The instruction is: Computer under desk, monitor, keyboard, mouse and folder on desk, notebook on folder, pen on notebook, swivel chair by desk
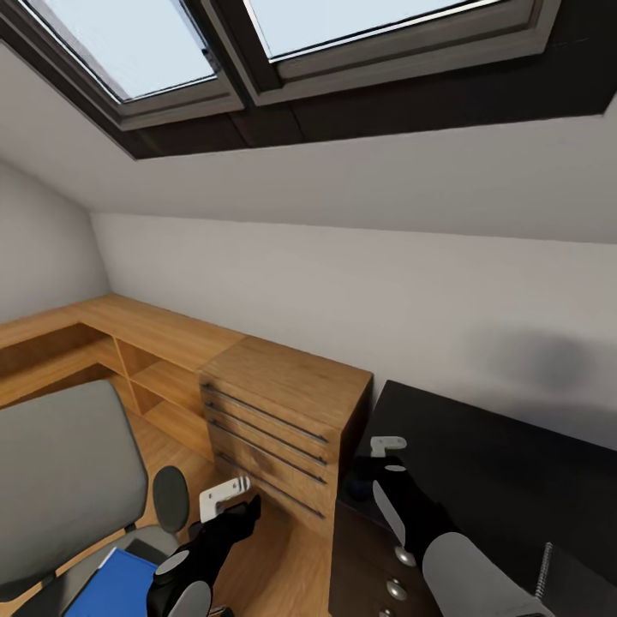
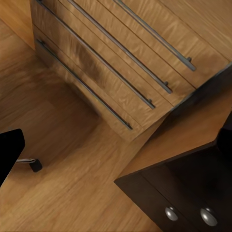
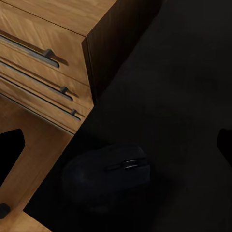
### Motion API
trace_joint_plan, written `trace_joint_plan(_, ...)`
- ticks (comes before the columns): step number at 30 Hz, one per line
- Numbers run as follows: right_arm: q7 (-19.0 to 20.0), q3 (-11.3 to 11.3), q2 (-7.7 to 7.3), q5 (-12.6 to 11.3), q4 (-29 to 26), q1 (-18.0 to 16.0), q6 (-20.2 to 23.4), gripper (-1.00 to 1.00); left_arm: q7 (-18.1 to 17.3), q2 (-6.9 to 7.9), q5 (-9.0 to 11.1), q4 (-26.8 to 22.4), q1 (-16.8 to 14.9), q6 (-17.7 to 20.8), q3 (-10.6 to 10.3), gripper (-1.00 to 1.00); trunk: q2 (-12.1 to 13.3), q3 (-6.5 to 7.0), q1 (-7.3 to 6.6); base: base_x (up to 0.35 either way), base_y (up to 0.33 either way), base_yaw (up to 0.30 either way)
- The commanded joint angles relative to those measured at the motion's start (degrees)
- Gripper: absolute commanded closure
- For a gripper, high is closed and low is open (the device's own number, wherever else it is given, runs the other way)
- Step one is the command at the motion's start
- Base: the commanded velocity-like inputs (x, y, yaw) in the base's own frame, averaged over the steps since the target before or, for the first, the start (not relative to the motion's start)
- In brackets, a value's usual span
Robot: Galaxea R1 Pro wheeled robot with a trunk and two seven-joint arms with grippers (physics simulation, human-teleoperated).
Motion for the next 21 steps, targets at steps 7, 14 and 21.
trace_joint_plan(7,-0.5,0.4,-0.05,-0.4,-0.1,0.0,0.3,-1.00,0.5,0.05,0.3,-0.1,-0.1,0.1,-0.1,-1.00,-2.9,-1.34,1.55,0.000,0.000,0.000)
trace_joint_plan(14,-0.5,0.4,-0.11,-0.4,0.0,0.0,0.3,-1.00,0.5,0.05,0.3,-0.1,-0.1,0.1,-0.1,-1.00,-5.7,-2.60,3.09,0.000,0.000,0.000)
trace_joint_plan(21,-0.3,0.4,-0.12,-0.4,0.0,0.0,0.3,-1.00,0.5,0.05,0.3,-0.1,-0.1,0.1,-0.1,-1.00,-8.5,-3.86,4.63,0.000,0.000,0.000)
